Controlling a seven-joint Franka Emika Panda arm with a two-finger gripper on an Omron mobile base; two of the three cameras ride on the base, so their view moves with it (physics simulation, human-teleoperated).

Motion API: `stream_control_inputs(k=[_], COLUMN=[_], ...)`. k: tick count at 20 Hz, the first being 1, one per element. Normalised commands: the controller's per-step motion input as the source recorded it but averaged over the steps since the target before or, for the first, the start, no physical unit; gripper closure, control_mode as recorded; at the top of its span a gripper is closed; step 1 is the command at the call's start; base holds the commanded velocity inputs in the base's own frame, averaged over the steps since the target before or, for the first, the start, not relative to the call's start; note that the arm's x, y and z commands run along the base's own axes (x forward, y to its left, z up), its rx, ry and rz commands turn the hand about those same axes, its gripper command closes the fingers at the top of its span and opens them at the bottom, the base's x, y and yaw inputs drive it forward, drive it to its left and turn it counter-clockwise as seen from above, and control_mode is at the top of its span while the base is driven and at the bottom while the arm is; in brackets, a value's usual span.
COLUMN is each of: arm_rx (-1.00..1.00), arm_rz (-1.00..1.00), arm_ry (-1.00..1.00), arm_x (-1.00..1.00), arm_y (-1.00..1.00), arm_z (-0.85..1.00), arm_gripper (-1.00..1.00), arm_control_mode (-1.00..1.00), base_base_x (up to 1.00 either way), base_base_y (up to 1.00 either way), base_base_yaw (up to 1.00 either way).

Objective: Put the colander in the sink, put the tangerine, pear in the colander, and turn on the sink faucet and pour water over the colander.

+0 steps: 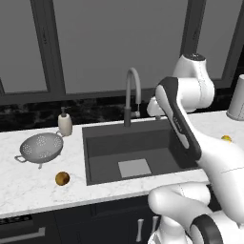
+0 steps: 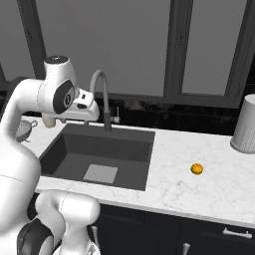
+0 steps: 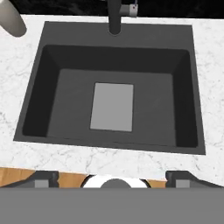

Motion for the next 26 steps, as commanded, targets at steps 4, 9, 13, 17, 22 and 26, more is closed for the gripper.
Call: stream_control_inputs(k=[4,9,13,17,22,26], arm_rx=[0.0,0.0,0.0,0.0,0.01,0.0], arm_rz=[-0.12,-0.18,-0.3,-0.34,-0.28,-0.08], arm_ry=[-0.02,0.01,0.1,0.19,0.29,0.39], arm_x=[-0.5,-0.17,0.05,0.21,0.39,0.64], arm_y=[0.52,0.62,0.81,0.89,0.78,0.62], arm_z=[-0.03,0.0,-0.05,-0.16,-0.2,-0.22], arm_gripper=[-1.0,-1.0,-1.0,-1.0,-1.0,-1.0], arm_control_mode=[-1.0,-1.0,-1.0,-1.0,-1.0,-1.0], base_base_x=[0.0,0.0,0.0,0.0,0.0,0.0], base_base_y=[0.0,0.0,0.0,0.0,0.0,0.0], base_base_yaw=[0.0,0.0,0.0,0.0,0.0,0.0])
